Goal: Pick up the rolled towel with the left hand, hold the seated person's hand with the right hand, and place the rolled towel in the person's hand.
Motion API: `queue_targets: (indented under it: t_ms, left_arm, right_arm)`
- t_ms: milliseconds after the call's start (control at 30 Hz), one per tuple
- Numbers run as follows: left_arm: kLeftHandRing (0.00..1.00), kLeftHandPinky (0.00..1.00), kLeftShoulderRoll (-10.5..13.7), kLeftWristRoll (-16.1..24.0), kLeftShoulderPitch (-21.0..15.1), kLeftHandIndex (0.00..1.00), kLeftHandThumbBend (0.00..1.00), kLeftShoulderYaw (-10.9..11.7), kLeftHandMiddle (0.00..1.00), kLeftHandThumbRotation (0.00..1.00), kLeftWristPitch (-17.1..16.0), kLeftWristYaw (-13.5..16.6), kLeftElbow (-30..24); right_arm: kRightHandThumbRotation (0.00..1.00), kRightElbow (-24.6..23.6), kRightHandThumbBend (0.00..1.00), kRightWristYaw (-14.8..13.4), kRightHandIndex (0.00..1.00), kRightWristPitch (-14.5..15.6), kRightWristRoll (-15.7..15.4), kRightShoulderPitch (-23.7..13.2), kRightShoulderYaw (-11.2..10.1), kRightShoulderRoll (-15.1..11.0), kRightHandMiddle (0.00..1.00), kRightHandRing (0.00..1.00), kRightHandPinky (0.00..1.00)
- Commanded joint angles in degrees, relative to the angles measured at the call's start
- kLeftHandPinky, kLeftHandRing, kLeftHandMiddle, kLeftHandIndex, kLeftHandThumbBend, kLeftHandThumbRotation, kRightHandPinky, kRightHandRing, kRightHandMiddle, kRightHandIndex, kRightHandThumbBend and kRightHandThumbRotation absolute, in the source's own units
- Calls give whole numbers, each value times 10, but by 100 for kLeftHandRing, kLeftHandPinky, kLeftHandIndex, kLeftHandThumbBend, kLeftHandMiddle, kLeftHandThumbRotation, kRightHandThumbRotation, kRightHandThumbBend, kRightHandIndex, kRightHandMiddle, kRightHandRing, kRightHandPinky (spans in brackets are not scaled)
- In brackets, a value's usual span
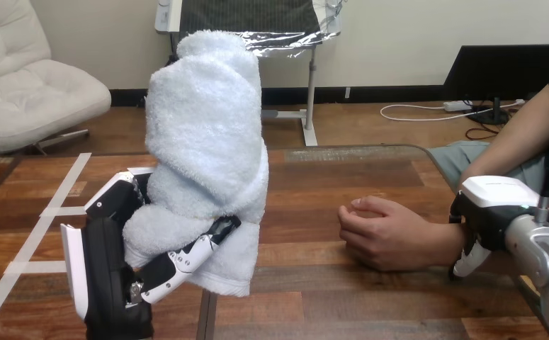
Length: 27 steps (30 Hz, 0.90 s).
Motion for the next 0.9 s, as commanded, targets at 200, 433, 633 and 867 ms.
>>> queue_targets:
  t_ms: [200, 433, 633, 867]
  left_arm:
    - [36, 32, -16, -31, -31, 49, 59, -18, 43, 0, -13, -21, -4]
    - [37, 33, -17, -44, -34, 49, 59, -26, 43, 0, -11, -37, 1]
    - [37, 34, -19, -49, -40, 50, 60, -30, 43, 0, -12, -48, 7]
    - [38, 36, -23, -34, -47, 51, 62, -32, 43, 0, -10, -44, 14]
  right_arm:
    - [0, -82, 72, 7, 47, -4, 34, 4, -52, -30, 43, 34, 25]
    - [0, -115, 72, 15, 48, -2, 40, 10, -64, -40, 44, 36, 26]
    - [0, -138, 71, 20, 48, -5, 39, 13, -70, -47, 45, 37, 27]
    - [0, -161, 70, 25, 48, -4, 42, 16, -77, -54, 42, 33, 25]
